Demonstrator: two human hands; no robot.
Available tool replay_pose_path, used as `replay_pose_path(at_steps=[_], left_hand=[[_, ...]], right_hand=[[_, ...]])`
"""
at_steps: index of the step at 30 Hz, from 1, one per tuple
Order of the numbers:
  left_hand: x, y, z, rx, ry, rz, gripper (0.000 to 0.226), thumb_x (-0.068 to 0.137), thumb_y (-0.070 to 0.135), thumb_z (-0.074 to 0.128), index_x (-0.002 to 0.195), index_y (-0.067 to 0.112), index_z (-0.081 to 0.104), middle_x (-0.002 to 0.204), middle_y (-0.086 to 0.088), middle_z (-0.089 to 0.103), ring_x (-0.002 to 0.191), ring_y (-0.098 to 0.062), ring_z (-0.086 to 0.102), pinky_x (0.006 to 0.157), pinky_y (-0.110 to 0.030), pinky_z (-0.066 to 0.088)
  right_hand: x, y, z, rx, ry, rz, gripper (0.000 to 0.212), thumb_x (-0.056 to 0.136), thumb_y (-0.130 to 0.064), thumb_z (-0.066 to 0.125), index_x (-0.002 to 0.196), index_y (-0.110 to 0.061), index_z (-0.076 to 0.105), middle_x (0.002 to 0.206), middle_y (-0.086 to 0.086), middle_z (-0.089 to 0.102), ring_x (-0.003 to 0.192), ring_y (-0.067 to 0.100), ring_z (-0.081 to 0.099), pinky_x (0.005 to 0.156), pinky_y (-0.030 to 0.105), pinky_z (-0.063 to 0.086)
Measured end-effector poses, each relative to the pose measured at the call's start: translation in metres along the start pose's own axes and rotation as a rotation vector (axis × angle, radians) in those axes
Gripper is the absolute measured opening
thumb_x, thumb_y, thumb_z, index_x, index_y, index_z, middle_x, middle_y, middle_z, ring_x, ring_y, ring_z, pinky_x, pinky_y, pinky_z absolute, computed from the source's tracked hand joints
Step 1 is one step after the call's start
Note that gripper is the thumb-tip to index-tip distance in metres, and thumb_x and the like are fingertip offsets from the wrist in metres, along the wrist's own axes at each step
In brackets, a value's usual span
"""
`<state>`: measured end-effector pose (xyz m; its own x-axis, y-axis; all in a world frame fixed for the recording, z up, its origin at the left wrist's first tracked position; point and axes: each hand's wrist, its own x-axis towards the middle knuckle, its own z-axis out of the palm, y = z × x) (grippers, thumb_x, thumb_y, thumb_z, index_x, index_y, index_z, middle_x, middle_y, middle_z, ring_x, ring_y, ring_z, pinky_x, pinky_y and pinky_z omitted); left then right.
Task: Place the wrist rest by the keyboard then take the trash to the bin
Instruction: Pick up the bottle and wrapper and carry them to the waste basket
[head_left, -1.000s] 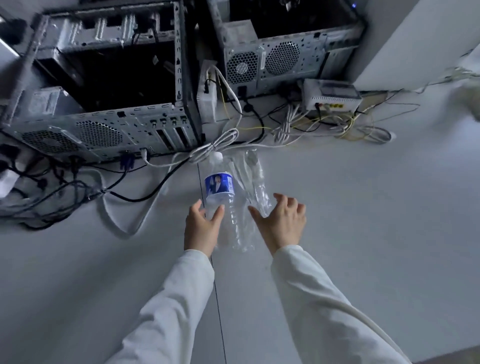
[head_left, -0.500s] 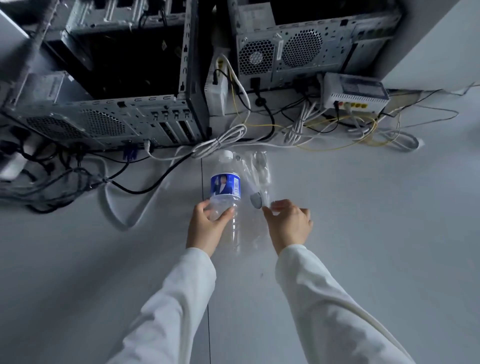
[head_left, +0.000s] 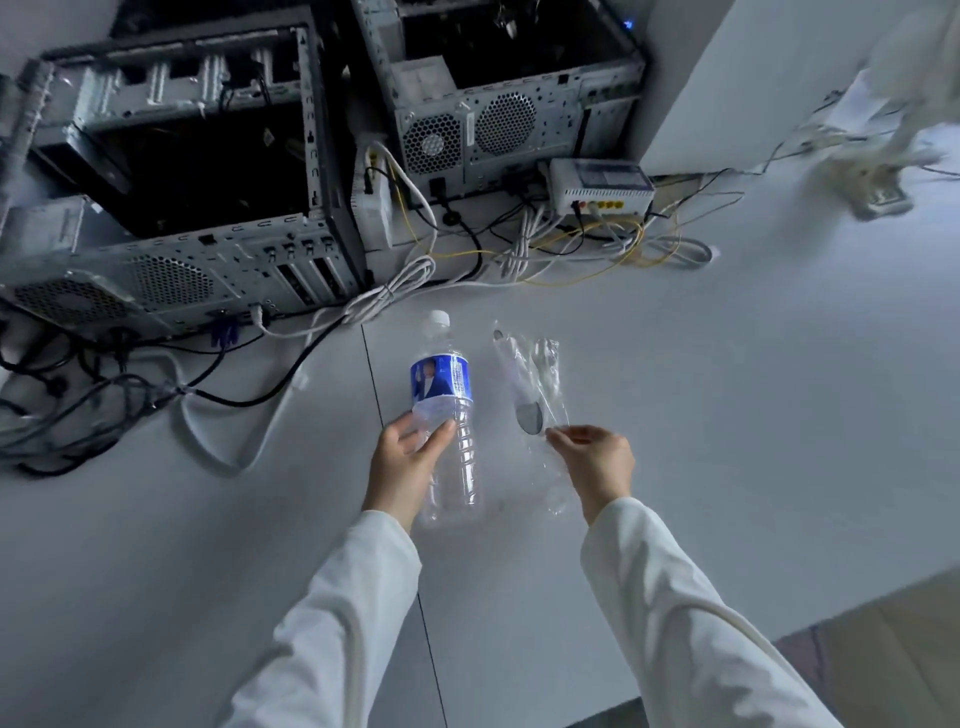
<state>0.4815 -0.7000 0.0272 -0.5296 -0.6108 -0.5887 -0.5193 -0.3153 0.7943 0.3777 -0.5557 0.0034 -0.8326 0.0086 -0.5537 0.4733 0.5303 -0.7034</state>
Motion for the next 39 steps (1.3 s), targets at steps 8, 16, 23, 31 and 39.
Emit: replay_pose_path(at_steps=[8, 16, 23, 31, 39], left_hand=[[-0.052, -0.025, 0.001, 0.054, -0.217, 0.032, 0.037, 0.08, 0.028, 0.066, 0.113, 0.02, 0.053, 0.111, -0.008, 0.062, 0.07, -0.012, 0.057, 0.046, -0.011, 0.047], [-0.103, -0.052, 0.036, 0.137, -0.384, 0.053, 0.051, 0.079, 0.029, 0.066, 0.124, 0.013, 0.049, 0.124, -0.018, 0.06, 0.073, -0.014, 0.055, 0.049, -0.02, 0.046], [-0.163, -0.061, 0.09, 0.189, -0.509, 0.093, 0.052, 0.079, 0.03, 0.066, 0.124, 0.016, 0.045, 0.126, -0.015, 0.058, 0.099, -0.022, 0.056, 0.077, -0.026, 0.046], [-0.243, -0.11, 0.197, 0.283, -0.649, 0.044, 0.049, 0.08, 0.032, 0.064, 0.124, 0.02, 0.045, 0.126, -0.009, 0.058, 0.106, -0.025, 0.06, 0.086, -0.034, 0.047], [-0.303, -0.159, 0.289, 0.393, -0.767, 0.001, 0.052, 0.082, 0.027, 0.063, 0.128, 0.014, 0.044, 0.12, -0.006, 0.057, 0.109, -0.023, 0.058, 0.07, -0.022, 0.046]], right_hand=[[-0.072, 0.06, -0.048, 0.234, 0.174, 0.086, 0.016, 0.074, -0.017, 0.072, 0.086, -0.007, 0.071, 0.076, 0.008, 0.066, 0.062, 0.014, 0.055, 0.058, 0.021, 0.043], [-0.128, 0.12, -0.1, 0.421, 0.345, 0.113, 0.027, 0.073, -0.017, 0.074, 0.096, -0.003, 0.071, 0.085, 0.007, 0.069, 0.081, 0.017, 0.062, 0.077, 0.026, 0.044], [-0.154, 0.171, -0.171, 0.634, 0.381, 0.124, 0.022, 0.076, -0.016, 0.071, 0.095, -0.006, 0.068, 0.083, 0.004, 0.069, 0.079, 0.017, 0.064, 0.076, 0.026, 0.051], [-0.167, 0.26, -0.278, 0.716, 0.461, 0.121, 0.01, 0.079, -0.011, 0.068, 0.088, -0.007, 0.067, 0.074, -0.001, 0.065, 0.068, 0.008, 0.059, 0.053, 0.002, 0.046], [-0.175, 0.348, -0.359, 0.848, 0.569, 0.238, 0.006, 0.078, -0.012, 0.069, 0.082, -0.011, 0.065, 0.075, 0.001, 0.064, 0.067, 0.011, 0.057, 0.052, 0.006, 0.046]])
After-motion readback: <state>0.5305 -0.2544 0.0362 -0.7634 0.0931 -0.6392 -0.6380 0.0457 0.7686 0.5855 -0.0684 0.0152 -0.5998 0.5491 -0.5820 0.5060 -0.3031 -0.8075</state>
